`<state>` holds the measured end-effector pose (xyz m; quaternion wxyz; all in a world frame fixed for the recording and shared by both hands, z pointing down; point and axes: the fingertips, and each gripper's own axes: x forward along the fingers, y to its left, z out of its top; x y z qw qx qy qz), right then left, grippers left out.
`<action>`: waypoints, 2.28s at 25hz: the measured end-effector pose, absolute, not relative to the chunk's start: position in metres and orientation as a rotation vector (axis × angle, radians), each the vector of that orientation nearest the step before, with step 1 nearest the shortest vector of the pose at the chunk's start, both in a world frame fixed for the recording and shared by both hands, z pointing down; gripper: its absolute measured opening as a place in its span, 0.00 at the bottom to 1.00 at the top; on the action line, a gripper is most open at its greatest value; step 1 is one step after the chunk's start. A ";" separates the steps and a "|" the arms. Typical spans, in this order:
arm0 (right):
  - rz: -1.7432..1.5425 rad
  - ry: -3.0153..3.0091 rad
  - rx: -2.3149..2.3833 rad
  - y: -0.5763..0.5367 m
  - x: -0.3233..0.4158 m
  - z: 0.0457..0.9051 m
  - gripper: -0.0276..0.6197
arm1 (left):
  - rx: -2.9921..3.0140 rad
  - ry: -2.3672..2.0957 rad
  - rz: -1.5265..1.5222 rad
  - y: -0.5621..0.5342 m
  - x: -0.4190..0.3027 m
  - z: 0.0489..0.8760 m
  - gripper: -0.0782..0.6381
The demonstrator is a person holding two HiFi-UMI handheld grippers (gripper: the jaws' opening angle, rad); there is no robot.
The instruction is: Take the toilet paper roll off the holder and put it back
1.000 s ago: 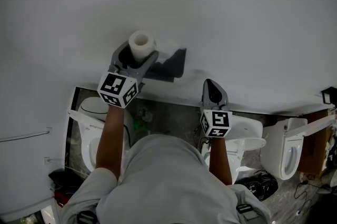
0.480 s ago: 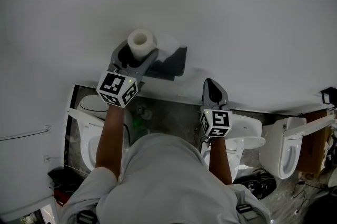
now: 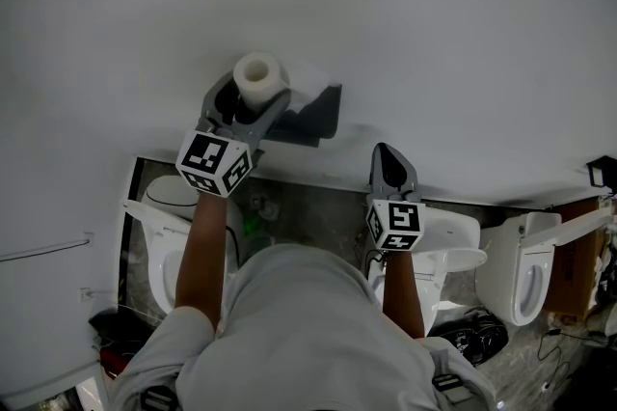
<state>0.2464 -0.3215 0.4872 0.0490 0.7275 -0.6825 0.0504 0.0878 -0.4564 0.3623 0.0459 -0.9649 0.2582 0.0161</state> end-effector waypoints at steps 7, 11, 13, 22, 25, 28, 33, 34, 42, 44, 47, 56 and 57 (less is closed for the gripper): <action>0.140 -2.083 2.219 -0.317 0.242 0.485 0.04 | -2.961 0.790 0.089 -0.452 0.081 0.358 0.63; 0.142 -2.088 2.210 -0.316 0.238 0.484 0.04 | -2.961 0.790 0.088 -0.447 0.076 0.357 0.63; 0.141 -2.092 2.210 -0.316 0.236 0.482 0.04 | -2.957 0.790 0.090 -0.443 0.074 0.356 0.63; 0.130 -2.094 2.221 -0.307 0.223 0.477 0.04 | -2.935 0.791 0.113 -0.429 0.055 0.348 0.63; 0.133 -2.083 2.228 -0.301 0.219 0.477 0.04 | -2.929 0.795 0.110 -0.423 0.047 0.350 0.63; 0.126 -2.081 2.229 -0.297 0.212 0.474 0.04 | -2.928 0.811 0.128 -0.416 0.035 0.349 0.61; 0.118 -2.069 2.237 -0.287 0.198 0.468 0.04 | -2.931 0.850 0.131 -0.406 0.010 0.351 0.50; 0.116 -2.068 2.239 -0.285 0.196 0.466 0.04 | -2.931 0.864 0.134 -0.405 0.004 0.352 0.48; 0.102 -2.059 2.255 -0.266 0.171 0.453 0.04 | -2.948 0.920 0.131 -0.389 -0.033 0.356 0.24; 0.099 -2.052 2.262 -0.260 0.166 0.450 0.04 | -2.961 0.916 0.125 -0.383 -0.040 0.357 0.19; 0.092 -2.041 2.274 -0.251 0.160 0.447 0.04 | -2.972 0.905 0.118 -0.377 -0.047 0.359 0.16; 0.069 -2.037 2.291 -0.229 0.134 0.435 0.04 | -2.958 0.929 0.113 -0.357 -0.079 0.358 0.11; 0.066 -2.035 2.286 -0.227 0.131 0.435 0.04 | -2.958 0.934 0.112 -0.354 -0.083 0.359 0.11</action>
